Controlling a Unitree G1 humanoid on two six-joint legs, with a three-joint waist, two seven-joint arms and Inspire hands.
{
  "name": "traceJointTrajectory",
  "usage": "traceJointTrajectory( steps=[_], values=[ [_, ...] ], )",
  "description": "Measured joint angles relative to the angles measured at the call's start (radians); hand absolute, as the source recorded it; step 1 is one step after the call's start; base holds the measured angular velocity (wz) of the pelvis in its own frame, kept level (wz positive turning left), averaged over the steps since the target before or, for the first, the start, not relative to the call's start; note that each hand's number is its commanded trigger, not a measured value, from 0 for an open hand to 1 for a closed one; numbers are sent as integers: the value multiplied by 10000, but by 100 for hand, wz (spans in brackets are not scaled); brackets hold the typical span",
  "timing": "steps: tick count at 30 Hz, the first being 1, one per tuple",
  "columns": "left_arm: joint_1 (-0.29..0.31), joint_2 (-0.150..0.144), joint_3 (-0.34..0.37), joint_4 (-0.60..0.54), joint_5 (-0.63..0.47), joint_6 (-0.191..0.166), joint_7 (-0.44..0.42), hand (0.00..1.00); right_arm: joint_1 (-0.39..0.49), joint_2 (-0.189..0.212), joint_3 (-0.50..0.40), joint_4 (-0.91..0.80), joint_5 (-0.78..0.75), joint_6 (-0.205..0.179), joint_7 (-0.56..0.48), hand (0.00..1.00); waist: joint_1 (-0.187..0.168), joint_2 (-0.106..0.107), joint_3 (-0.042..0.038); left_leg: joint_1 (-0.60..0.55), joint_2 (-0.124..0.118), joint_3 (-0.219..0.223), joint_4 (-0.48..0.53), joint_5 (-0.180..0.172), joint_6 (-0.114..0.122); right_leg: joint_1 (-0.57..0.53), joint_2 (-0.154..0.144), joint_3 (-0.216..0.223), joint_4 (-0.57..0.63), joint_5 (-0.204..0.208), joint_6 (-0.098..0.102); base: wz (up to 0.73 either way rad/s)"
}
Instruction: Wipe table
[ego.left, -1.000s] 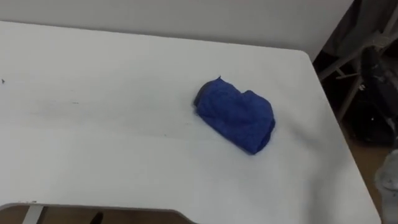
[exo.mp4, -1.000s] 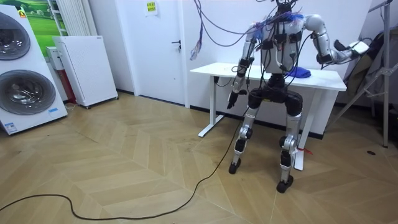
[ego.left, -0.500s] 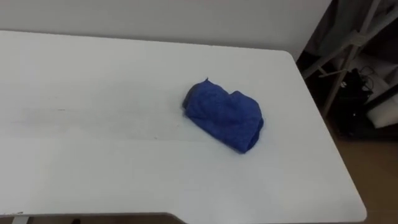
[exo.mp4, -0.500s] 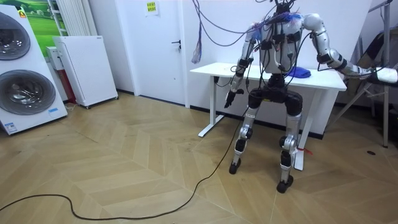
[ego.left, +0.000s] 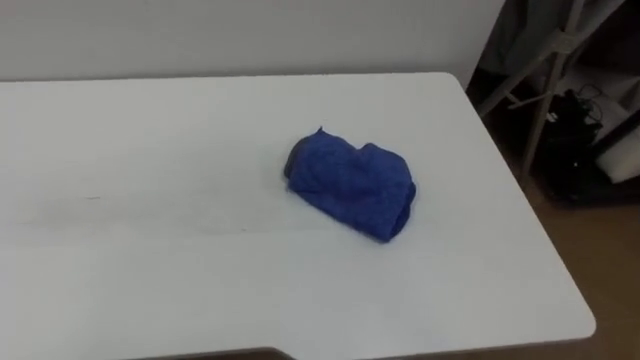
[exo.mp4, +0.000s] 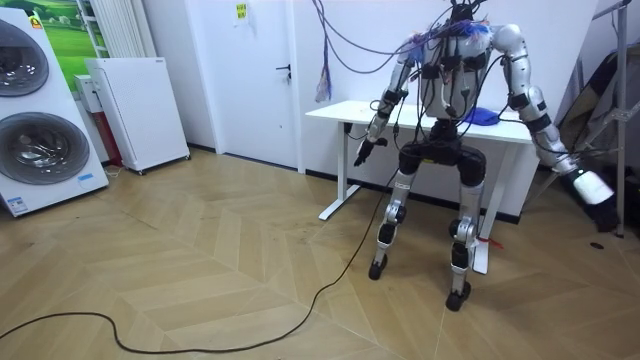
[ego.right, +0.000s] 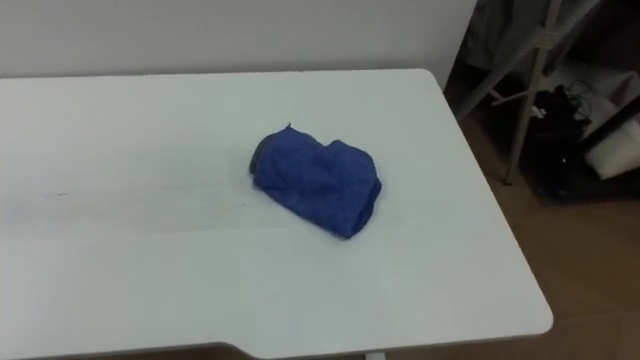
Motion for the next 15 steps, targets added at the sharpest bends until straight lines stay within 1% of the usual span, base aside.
traceJointTrajectory(
  steps=[1,2,3,4,5,7,8,9,10,12,13,15],
  values=[
    [23,-50,-120,89,3,14,82,0,44,231,334,25,-20,58,157,0,-2,-3,2,-4,-3,0,4,2,3,-10,3,36,-6,0,0,0],
    [10,-90,-192,158,-10,16,145,0,70,339,537,26,-35,69,240,0,7,24,9,-4,-7,12,5,3,5,-10,13,107,-7,0,0,-6],
    [-5,-222,-224,394,-25,4,263,0,103,534,1016,29,-148,92,419,0,69,-5,-19,30,-22,54,6,5,7,-9,26,247,-6,-1,1,-8],
    [-4,-323,-339,604,-31,17,318,0,83,731,1460,30,-336,146,615,0,108,4,-7,82,-31,78,4,4,8,9,25,277,-5,1,1,-8],
    [-3,-343,-486,706,-31,20,365,0,83,834,1725,32,-512,164,717,0,137,5,-5,122,-34,78,3,4,9,25,23,277,-6,2,1,0],
    [-12,-452,-993,831,-26,74,453,0,38,1148,2625,14,-975,240,964,0,344,63,-19,171,-32,67,7,2,11,140,45,297,-39,1,1,2],
    [-44,-482,-1115,857,-19,72,477,0,7,1197,2879,-31,-998,289,995,0,424,91,-18,169,-32,64,7,1,11,137,47,299,-33,1,1,0],
    [-200,-544,-1371,1033,-5,69,570,0,-61,1290,3299,-173,-1078,358,1031,0,602,115,3,157,-33,65,4,-1,14,117,46,299,-22,3,-2,3],
    [-284,-639,-1547,1203,82,76,699,0,-224,1393,3605,-238,-1365,340,1032,0,653,164,14,160,-34,48,3,-2,15,136,46,300,-19,6,-4,0],
    [-332,-810,-1724,1392,270,47,826,0,-505,1555,3860,-280,-1704,233,1032,0,771,268,18,168,-37,23,9,-4,19,177,63,345,-33,6,-5,5],
    [-428,-929,-1736,1484,439,36,852,0,-647,1654,4059,-326,-1789,113,1052,0,830,348,53,150,-48,-49,9,-1,24,175,72,378,-30,8,-7,7],
    [-465,-1069,-1727,1518,703,4,917,0,-795,1798,4180,-325,-1800,-58,1156,0,857,425,68,79,-83,-242,14,12,44,174,78,383,-42,6,-9,15]
  ],
)
